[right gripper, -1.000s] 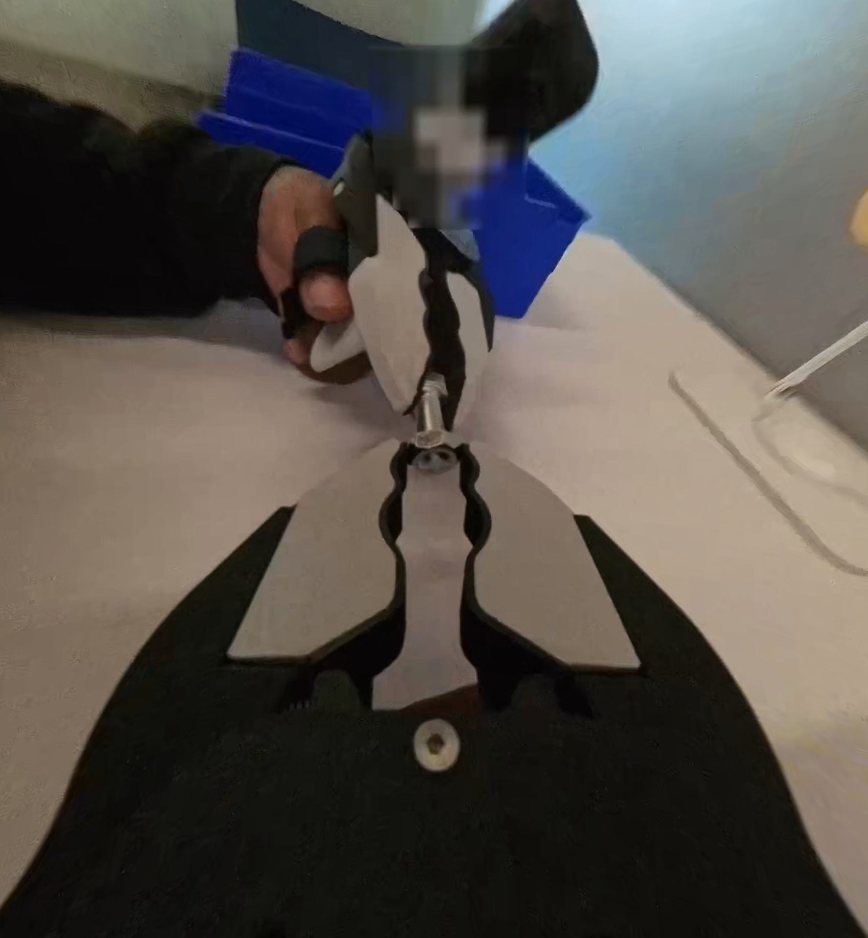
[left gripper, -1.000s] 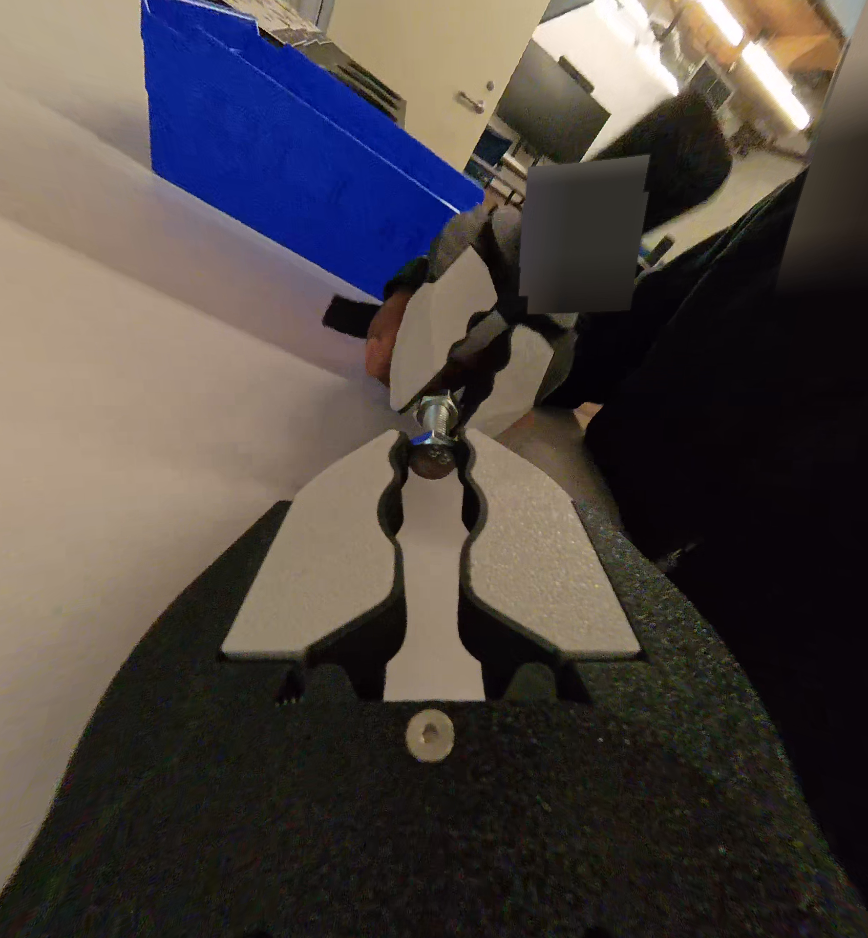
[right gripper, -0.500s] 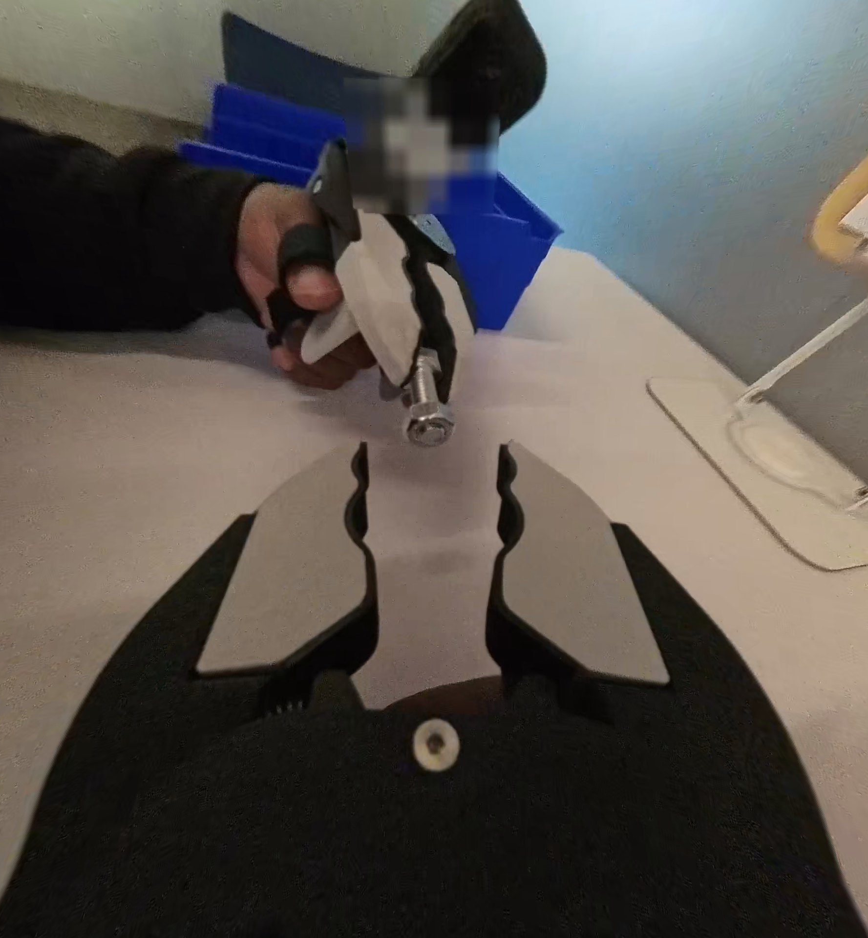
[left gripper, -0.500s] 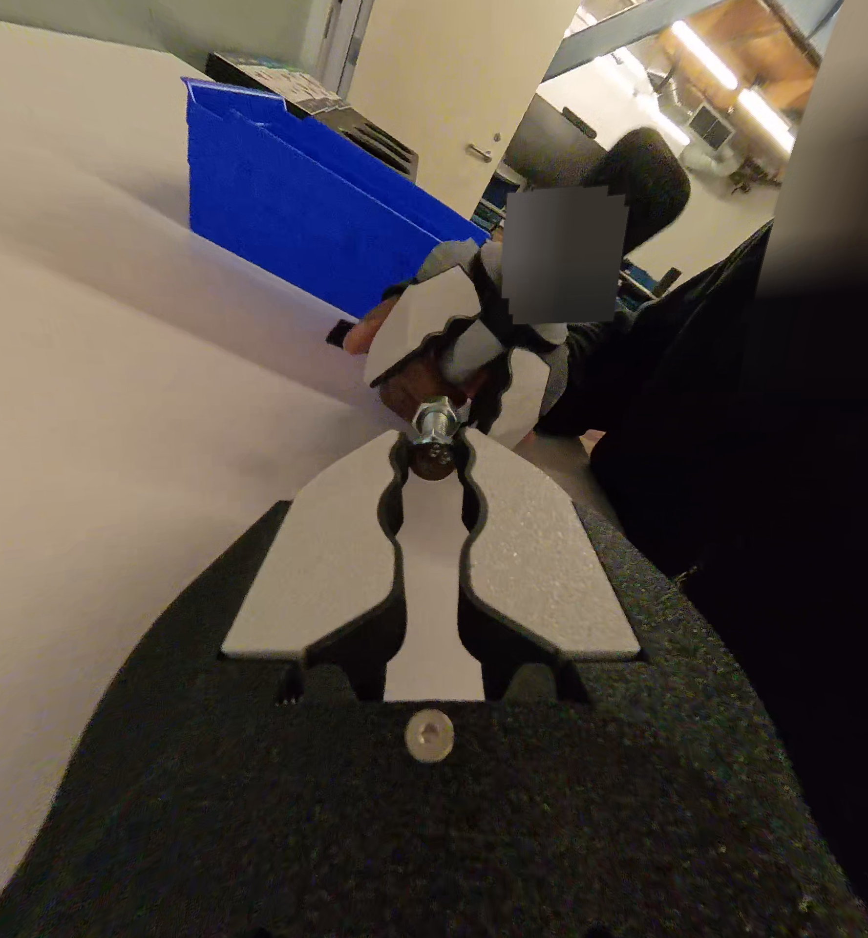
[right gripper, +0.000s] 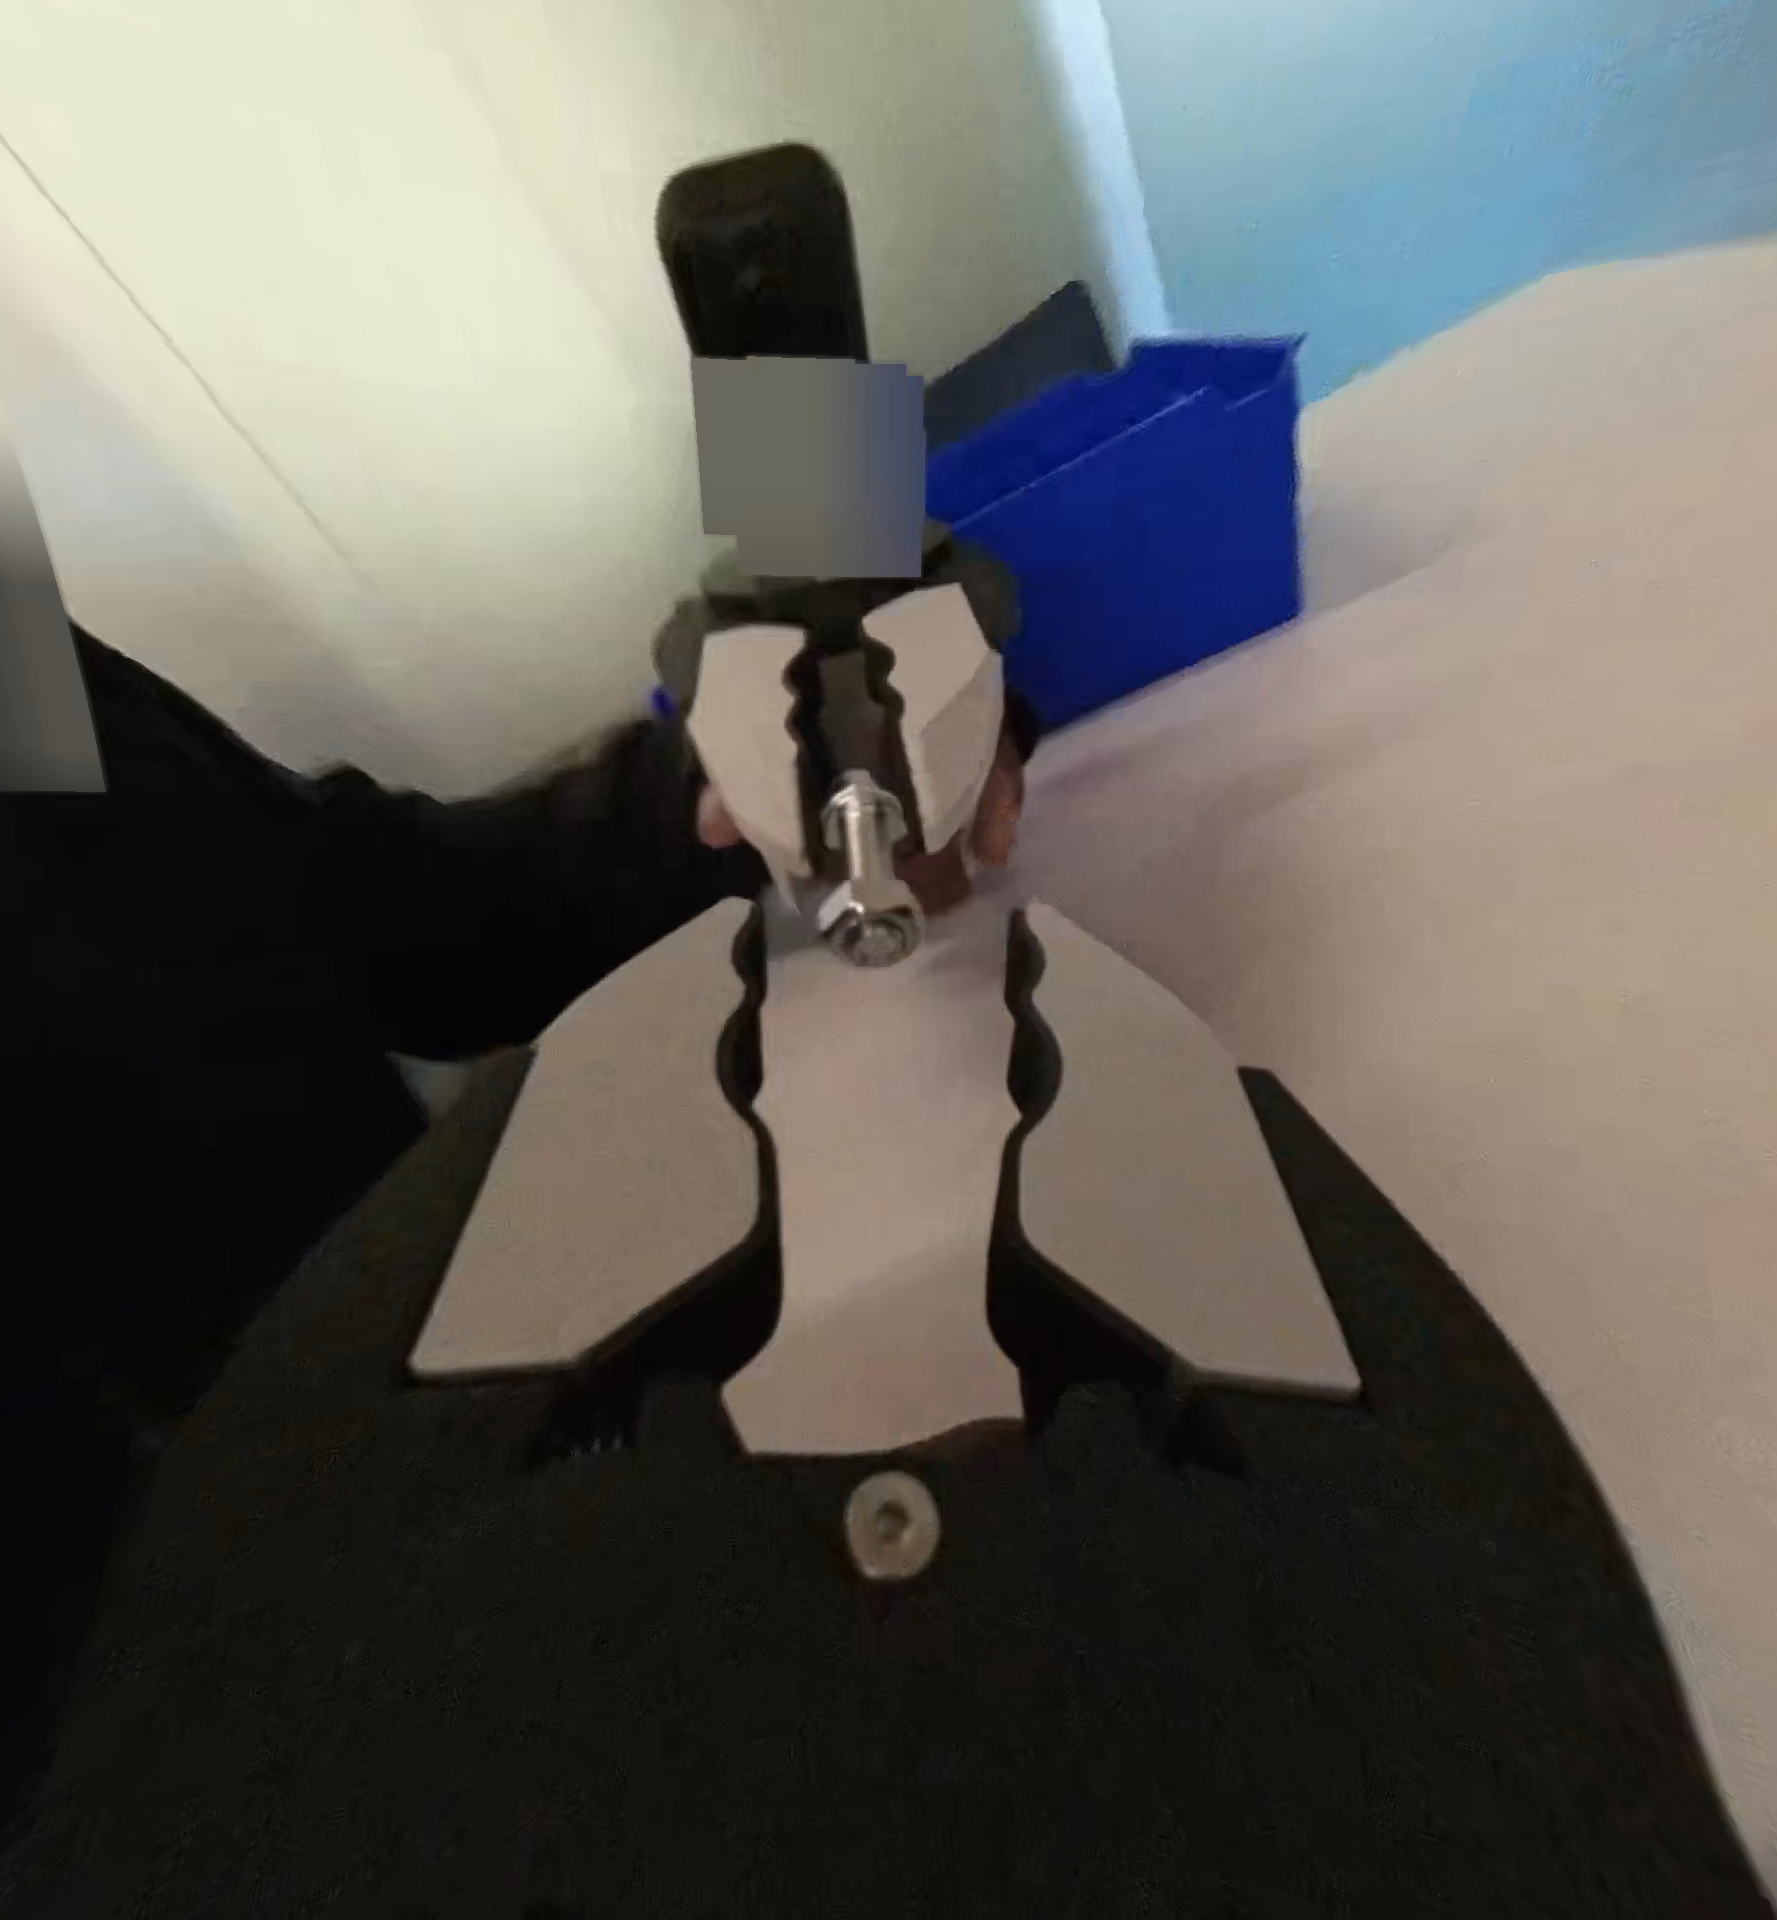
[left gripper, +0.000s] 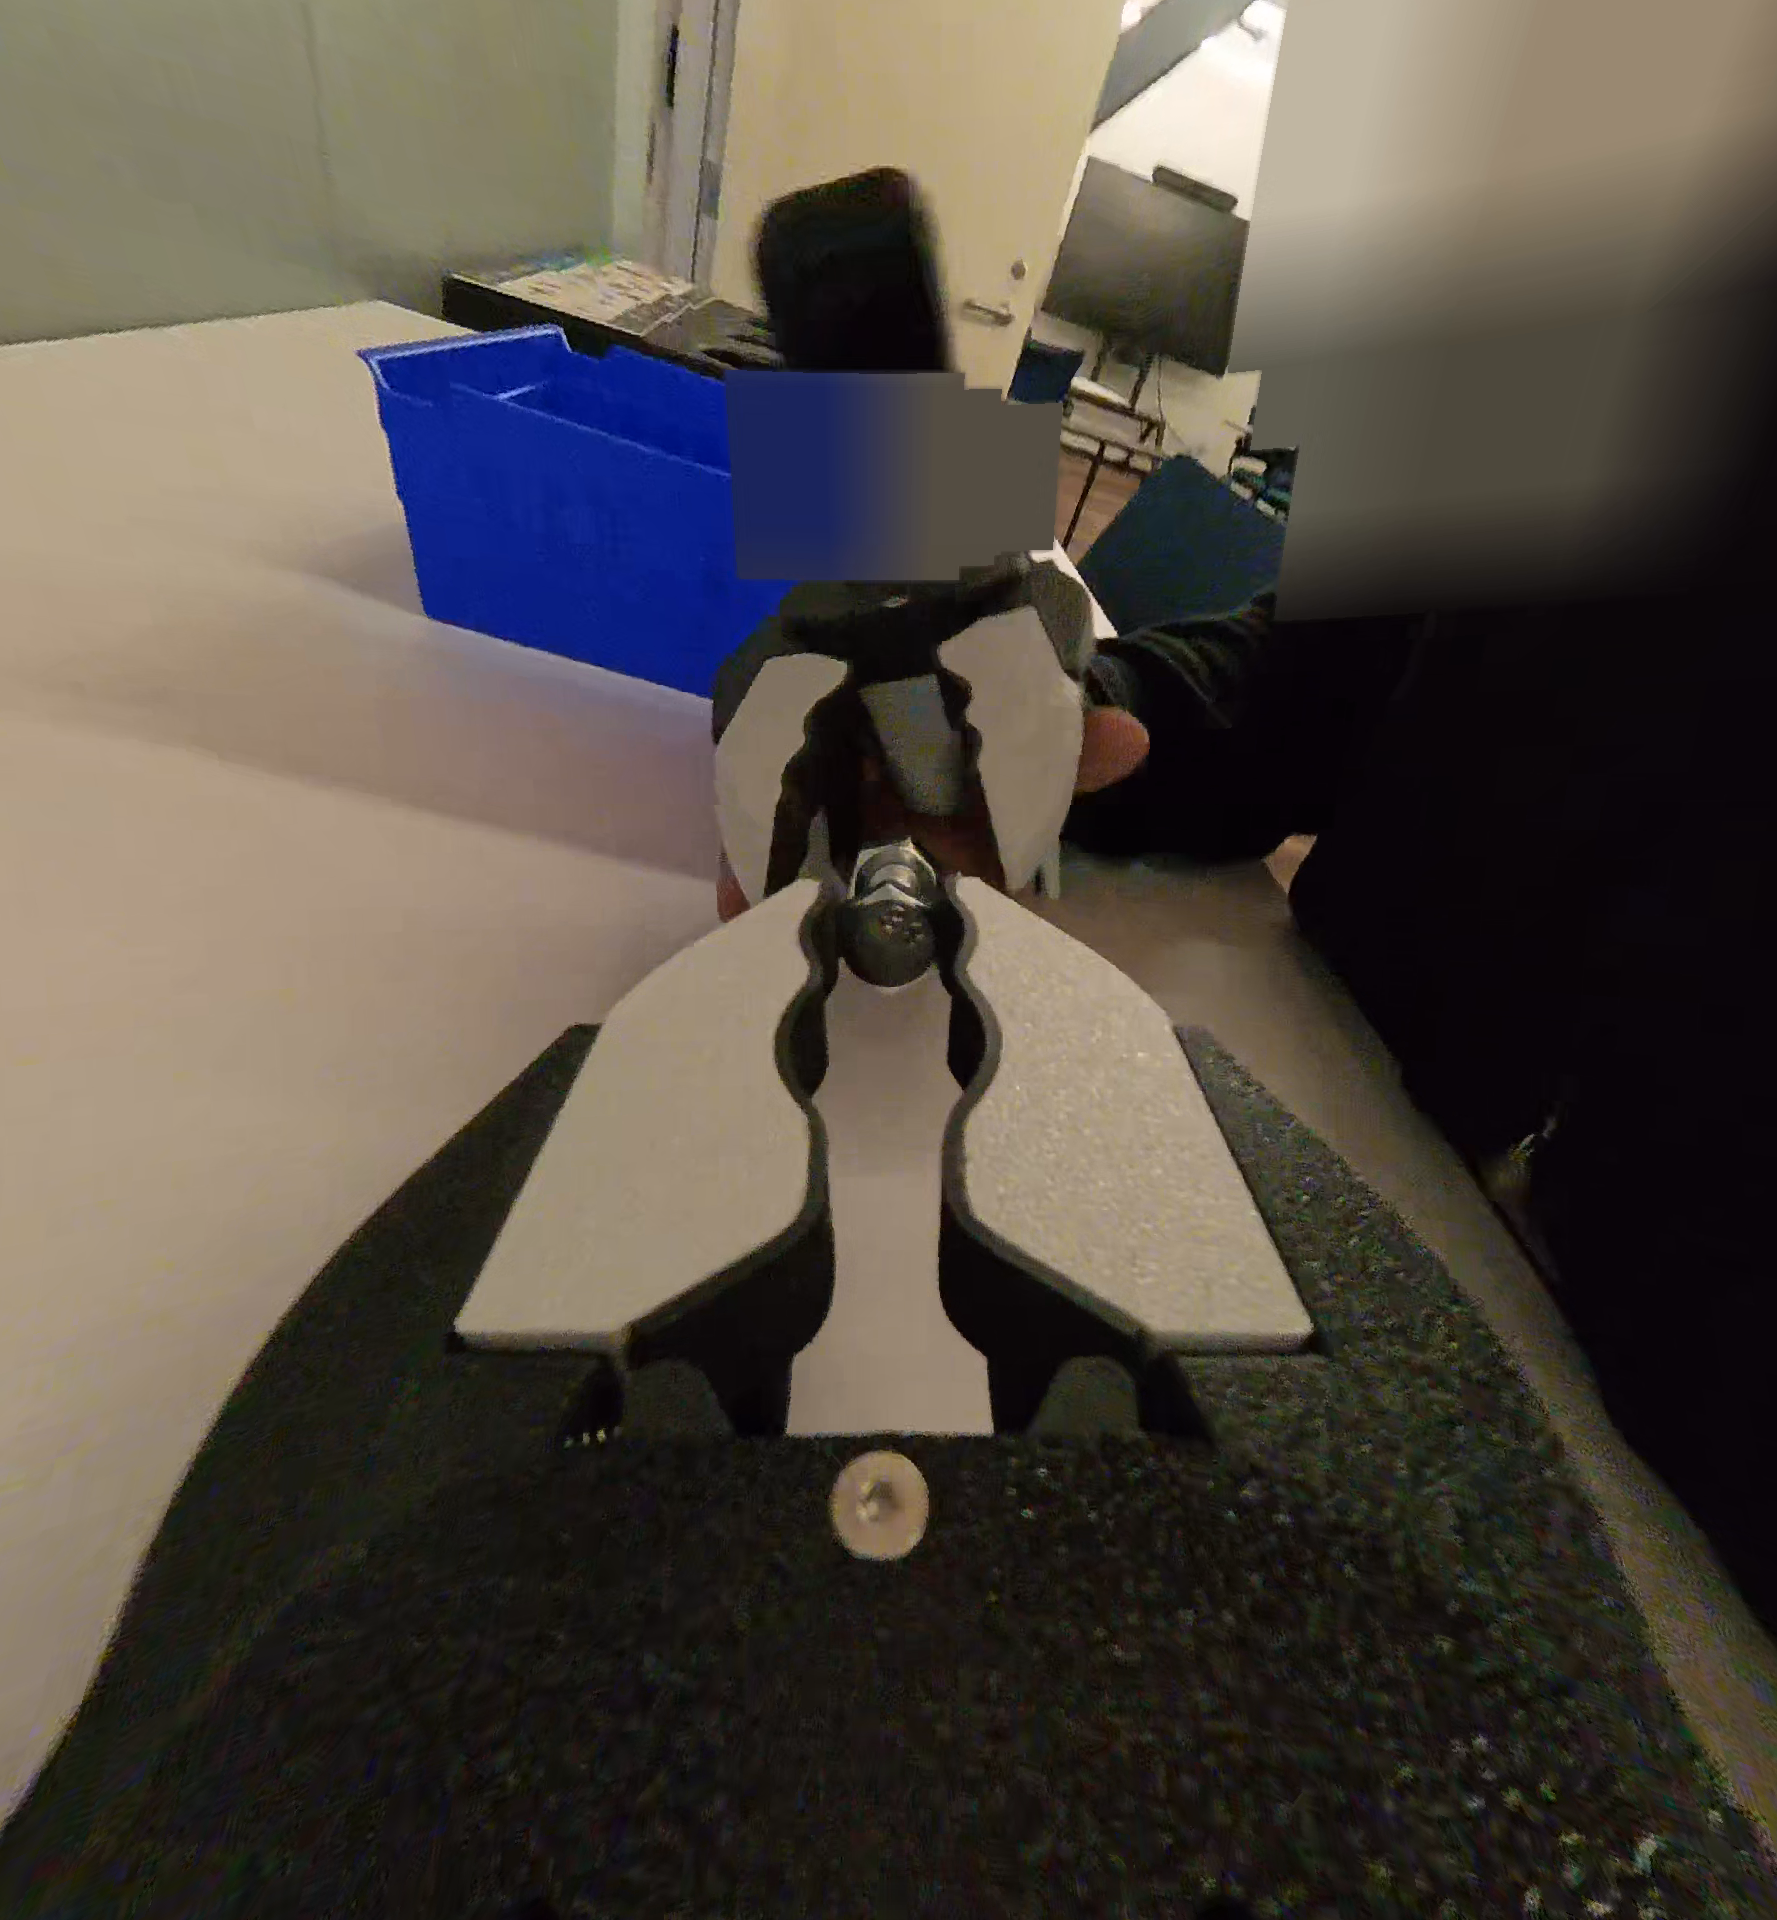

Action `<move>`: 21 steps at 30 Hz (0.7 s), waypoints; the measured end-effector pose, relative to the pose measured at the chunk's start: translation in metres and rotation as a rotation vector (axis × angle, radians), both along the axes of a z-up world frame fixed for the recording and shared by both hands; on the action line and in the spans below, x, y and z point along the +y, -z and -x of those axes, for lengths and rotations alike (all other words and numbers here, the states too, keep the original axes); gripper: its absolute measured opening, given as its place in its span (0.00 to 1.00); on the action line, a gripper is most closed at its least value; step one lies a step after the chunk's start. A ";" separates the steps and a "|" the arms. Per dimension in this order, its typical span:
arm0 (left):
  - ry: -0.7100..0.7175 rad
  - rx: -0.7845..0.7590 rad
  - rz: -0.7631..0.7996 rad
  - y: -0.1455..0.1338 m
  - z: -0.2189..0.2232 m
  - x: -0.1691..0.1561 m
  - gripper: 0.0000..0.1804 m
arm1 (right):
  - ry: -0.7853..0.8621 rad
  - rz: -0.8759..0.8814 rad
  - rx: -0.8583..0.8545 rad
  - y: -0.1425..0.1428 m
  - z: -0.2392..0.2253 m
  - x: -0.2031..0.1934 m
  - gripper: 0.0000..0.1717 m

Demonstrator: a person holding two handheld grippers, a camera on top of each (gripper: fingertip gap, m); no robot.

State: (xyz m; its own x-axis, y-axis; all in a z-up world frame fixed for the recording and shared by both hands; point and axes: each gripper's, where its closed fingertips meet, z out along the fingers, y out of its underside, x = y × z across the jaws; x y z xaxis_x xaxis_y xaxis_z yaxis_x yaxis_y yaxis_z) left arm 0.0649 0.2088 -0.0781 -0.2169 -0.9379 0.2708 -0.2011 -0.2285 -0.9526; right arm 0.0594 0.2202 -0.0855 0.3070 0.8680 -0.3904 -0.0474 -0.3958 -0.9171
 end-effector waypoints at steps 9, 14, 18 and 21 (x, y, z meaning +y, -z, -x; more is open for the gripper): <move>0.020 0.009 0.241 0.003 -0.005 0.000 0.10 | 0.266 -0.715 -0.426 -0.002 0.001 0.002 0.16; 0.034 0.001 0.174 0.006 -0.005 -0.003 0.10 | 0.125 -0.364 -0.237 -0.001 0.006 -0.004 0.10; 0.073 -0.068 0.048 -0.005 -0.004 -0.013 0.10 | -0.113 0.158 0.094 -0.006 0.009 -0.016 0.10; 0.029 -0.103 0.037 -0.012 -0.007 -0.009 0.10 | -0.081 0.125 0.190 -0.015 0.003 -0.010 0.16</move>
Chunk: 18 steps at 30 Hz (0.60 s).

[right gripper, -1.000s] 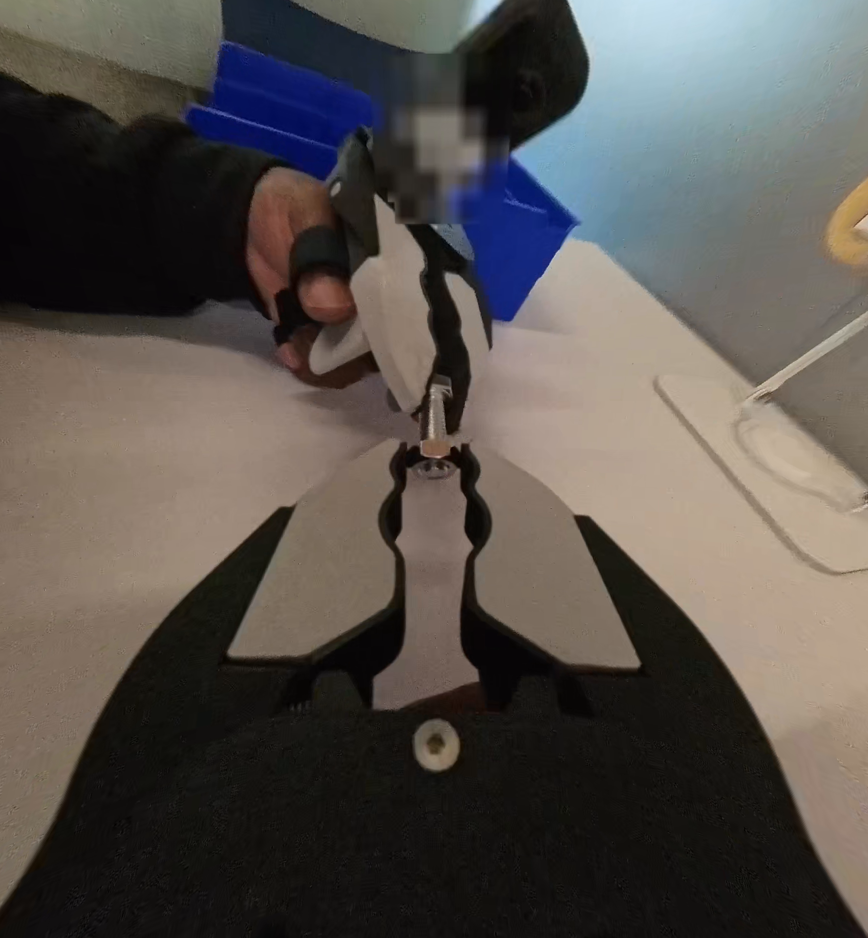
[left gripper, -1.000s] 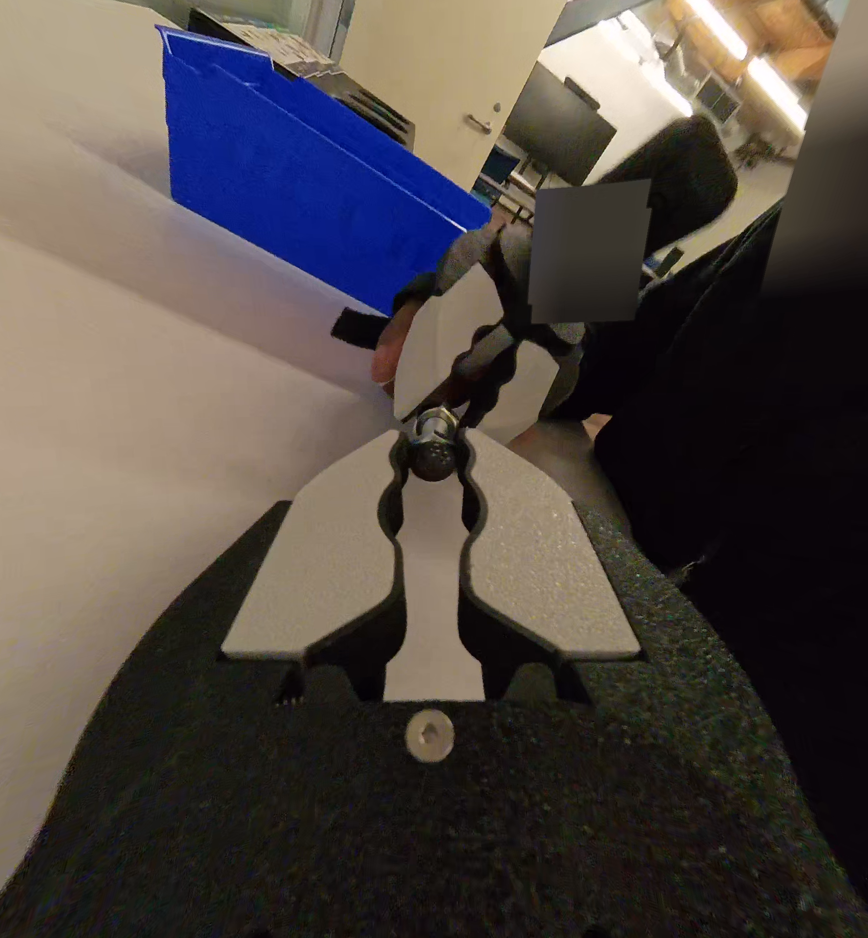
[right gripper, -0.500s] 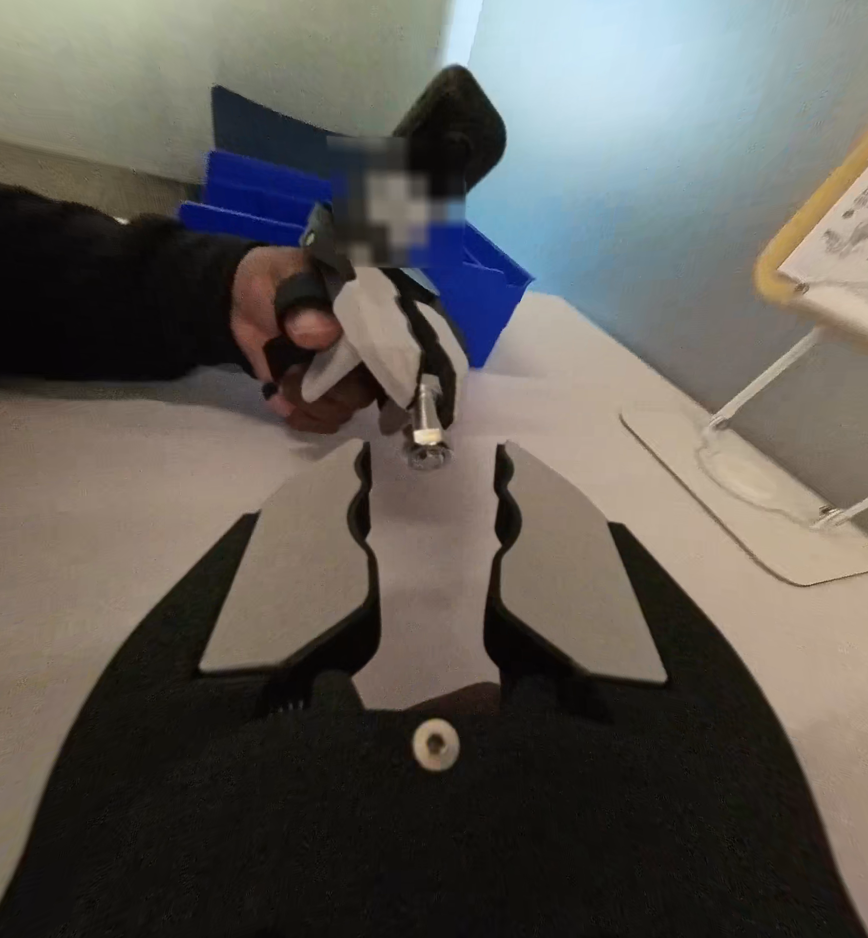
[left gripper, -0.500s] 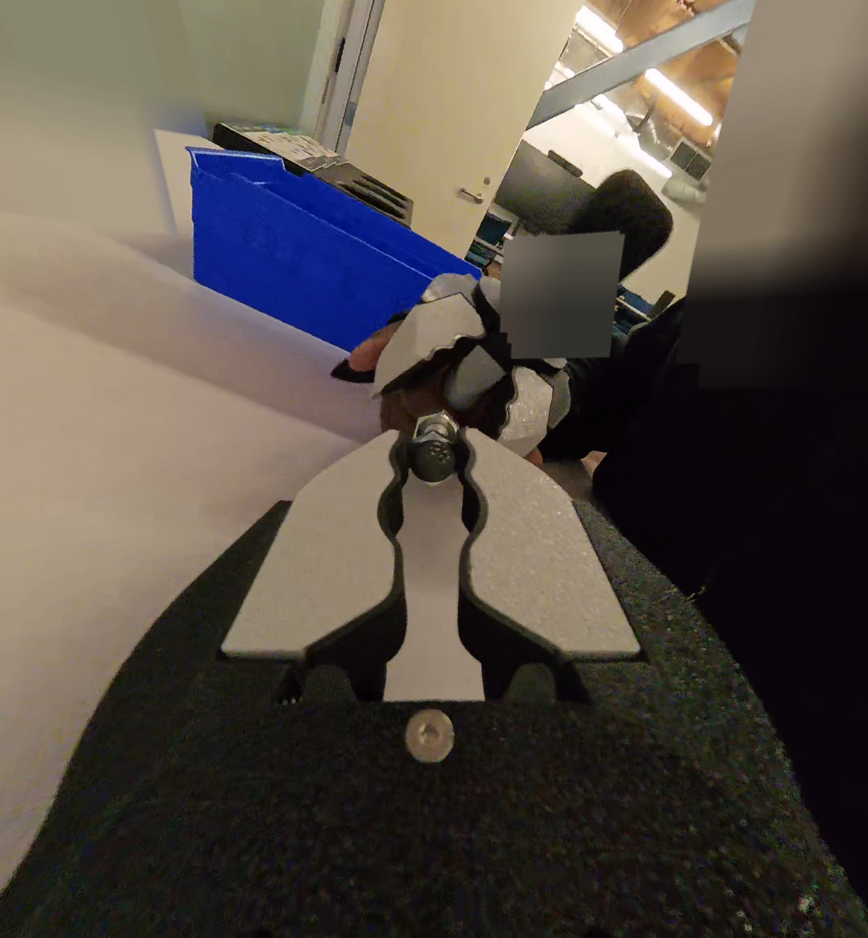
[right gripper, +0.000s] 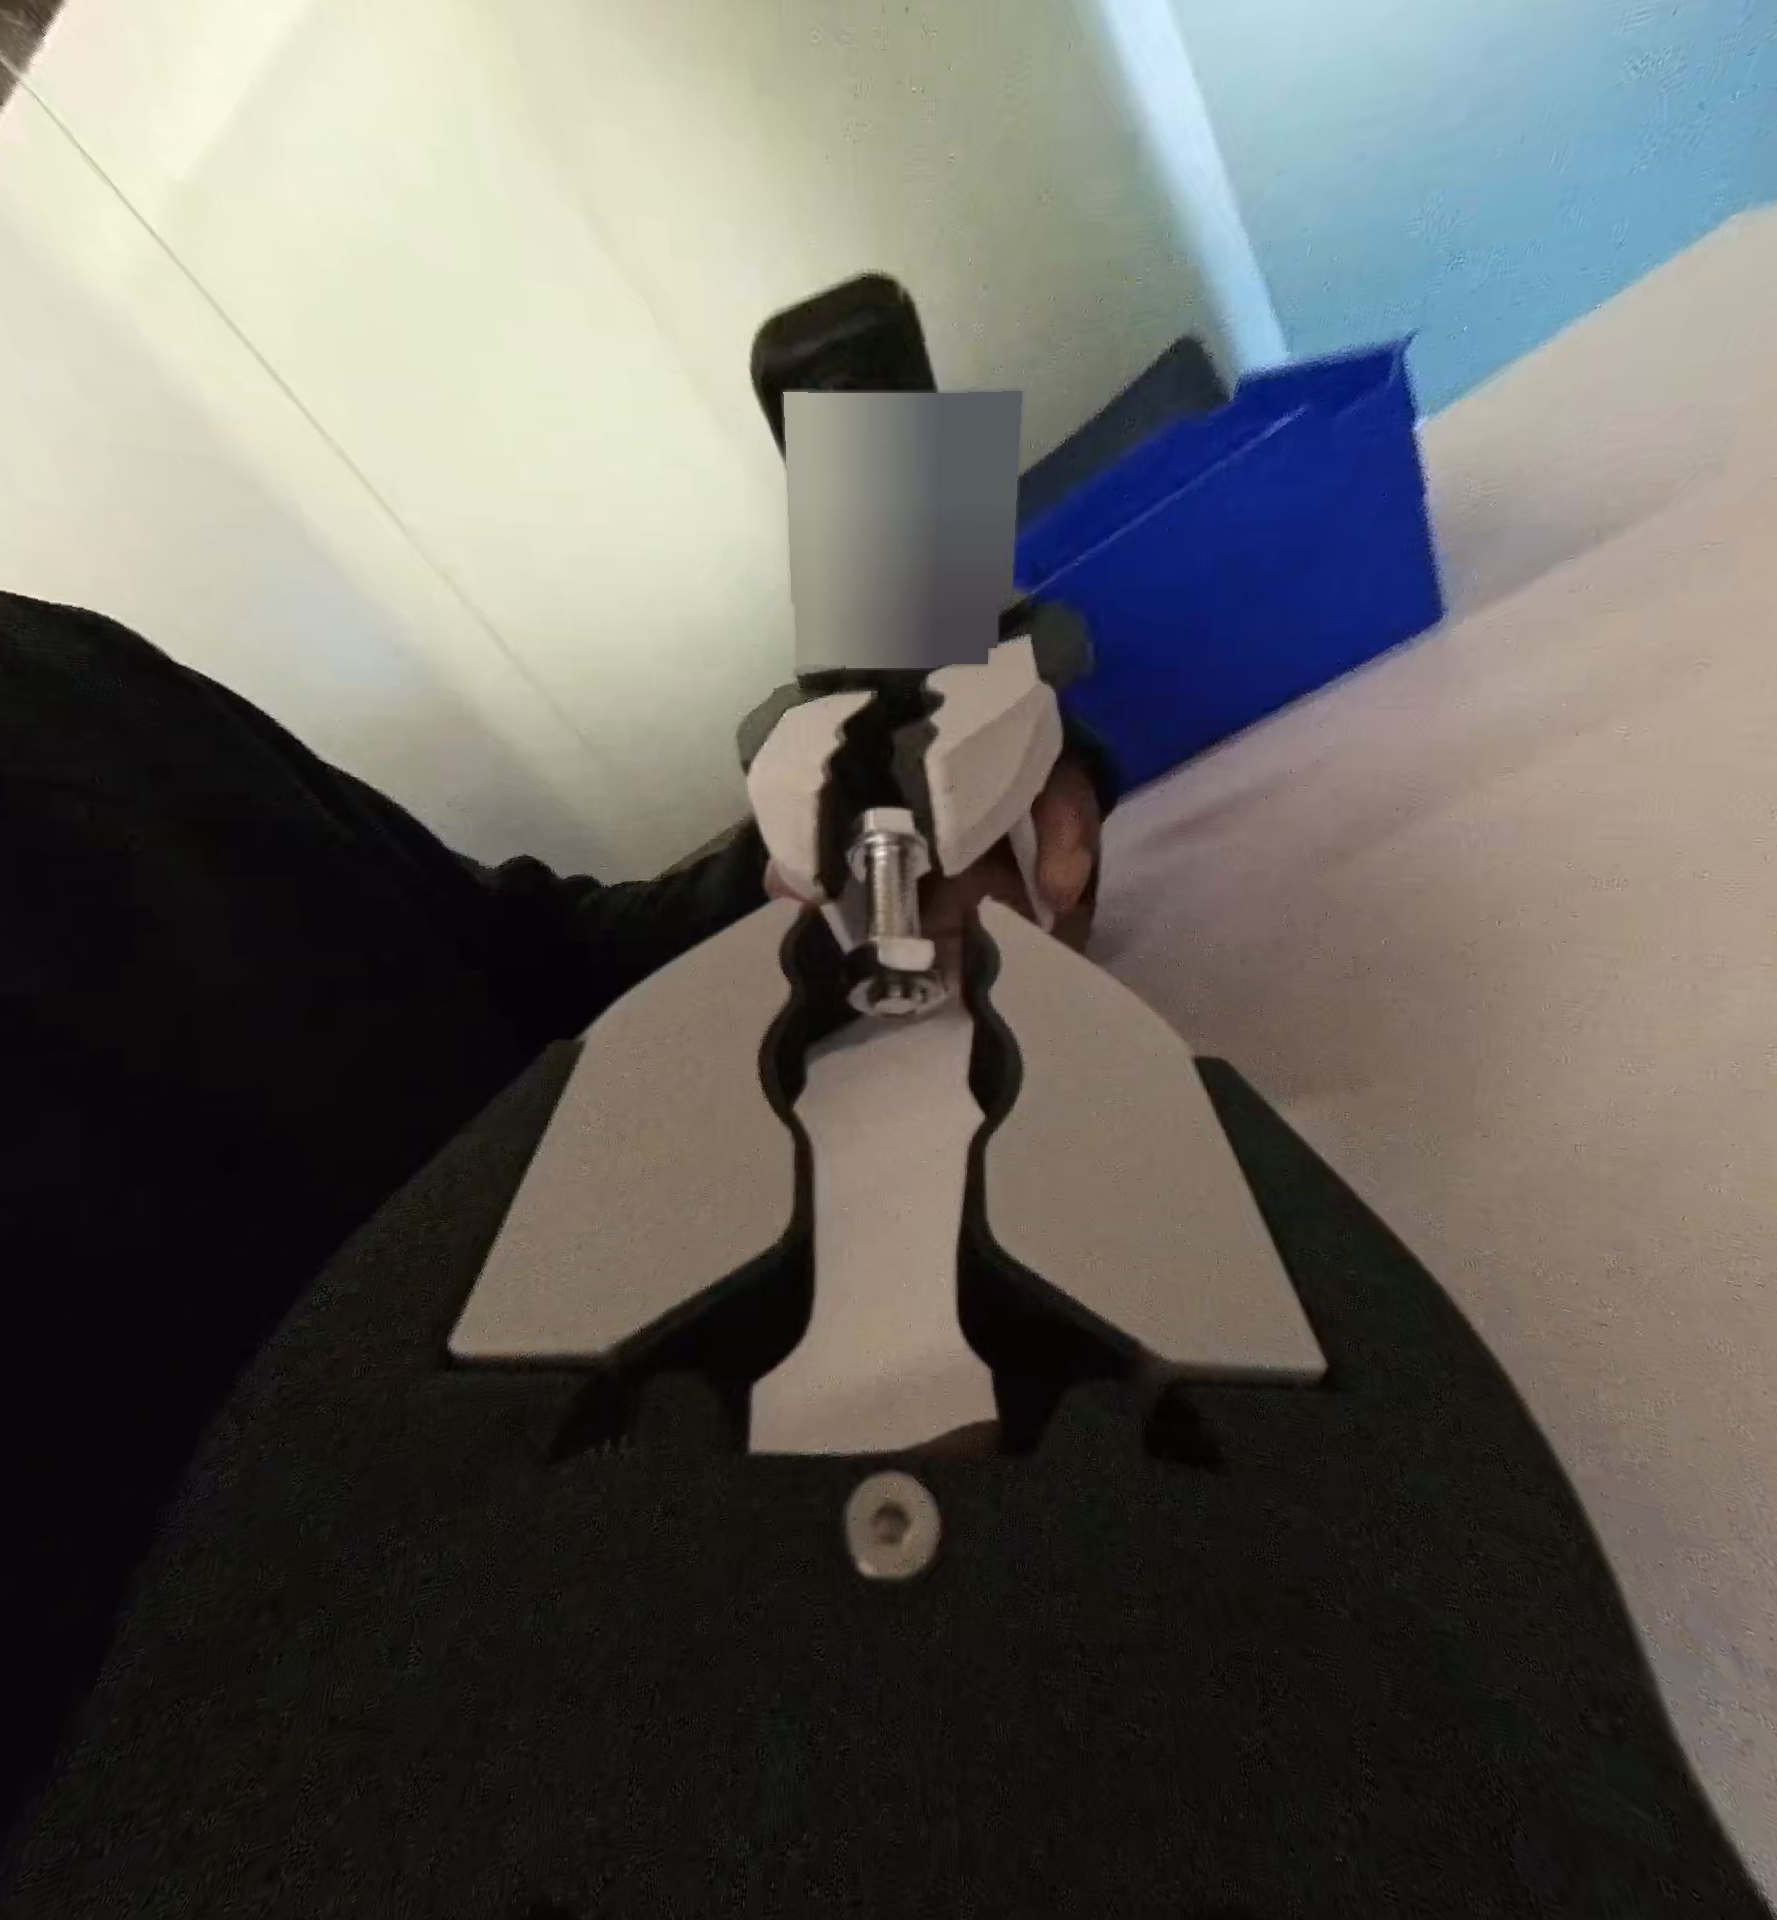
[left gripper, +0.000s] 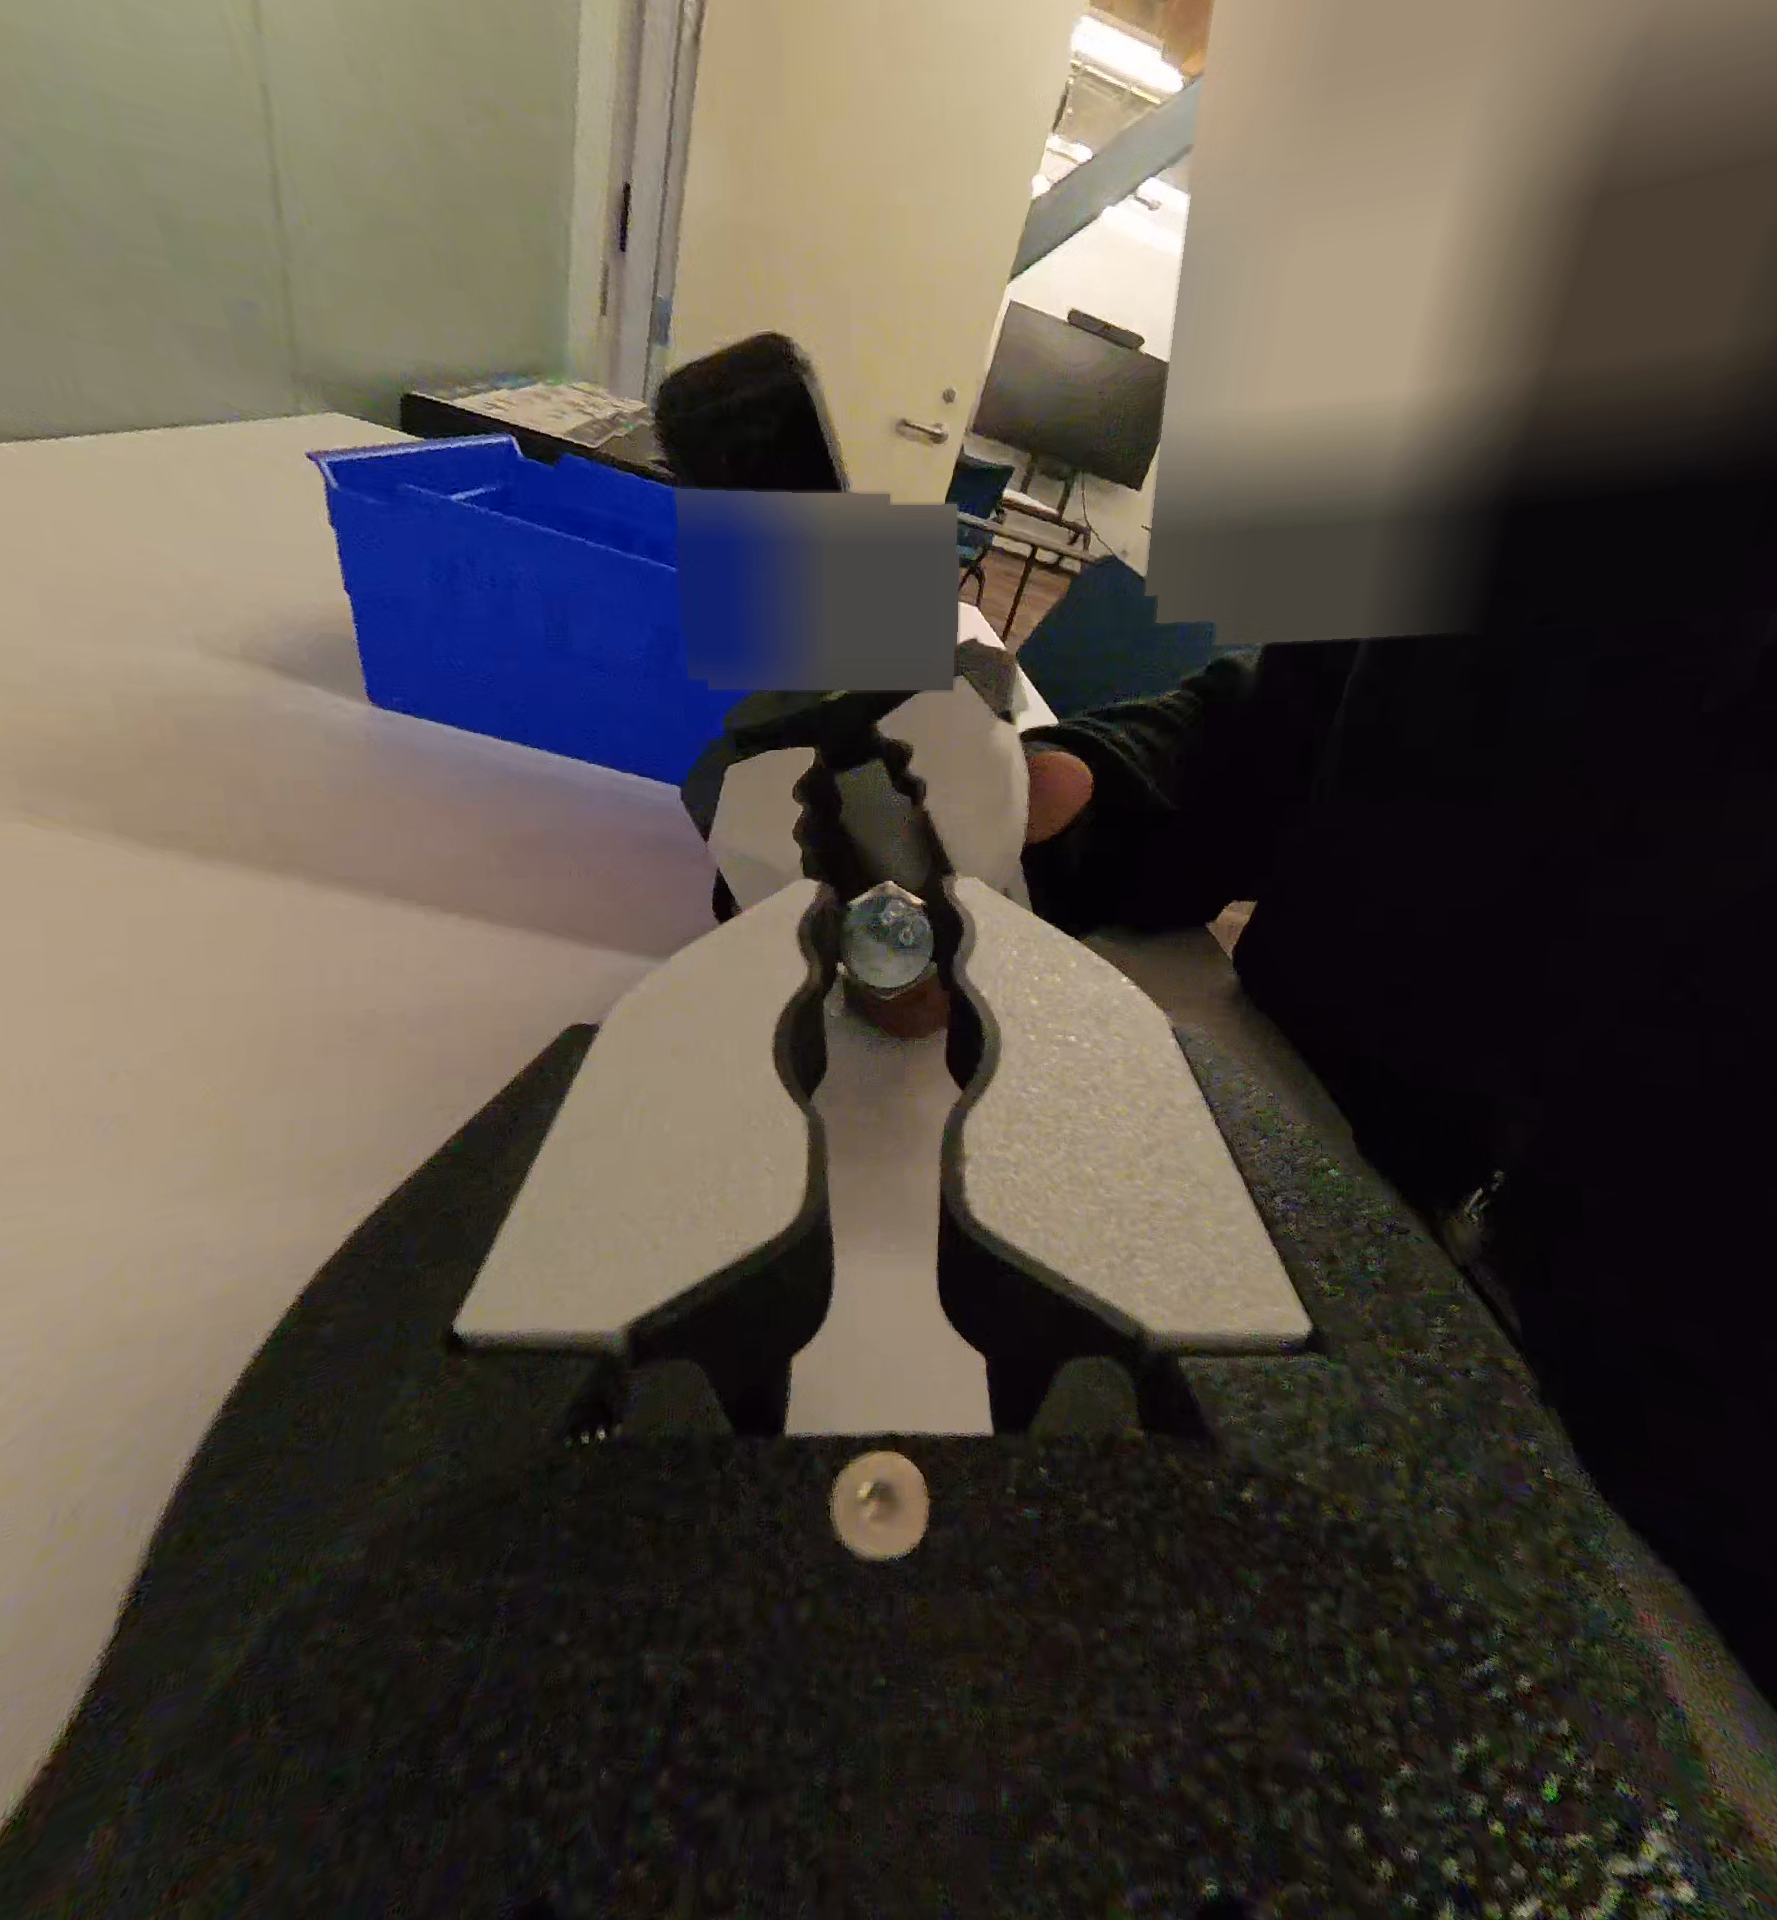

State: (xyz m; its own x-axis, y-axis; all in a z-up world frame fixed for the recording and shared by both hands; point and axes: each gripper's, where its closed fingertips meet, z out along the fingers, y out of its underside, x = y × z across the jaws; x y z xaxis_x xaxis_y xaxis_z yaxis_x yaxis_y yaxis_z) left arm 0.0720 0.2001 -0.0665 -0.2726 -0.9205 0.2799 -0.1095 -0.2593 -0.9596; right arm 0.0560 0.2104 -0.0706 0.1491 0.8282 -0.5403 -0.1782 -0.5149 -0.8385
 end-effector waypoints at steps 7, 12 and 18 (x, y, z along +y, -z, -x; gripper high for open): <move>-0.111 -0.042 0.211 -0.004 0.001 0.026 0.09 | 0.395 -0.686 -0.386 -0.005 -0.012 0.015 0.24; -0.079 -0.068 0.339 -0.004 -0.004 0.023 0.09 | 0.541 -0.871 -0.619 0.007 -0.013 0.024 0.20; -0.062 -0.085 0.294 -0.006 -0.006 0.017 0.09 | 0.369 -0.579 -0.411 0.004 -0.009 0.016 0.10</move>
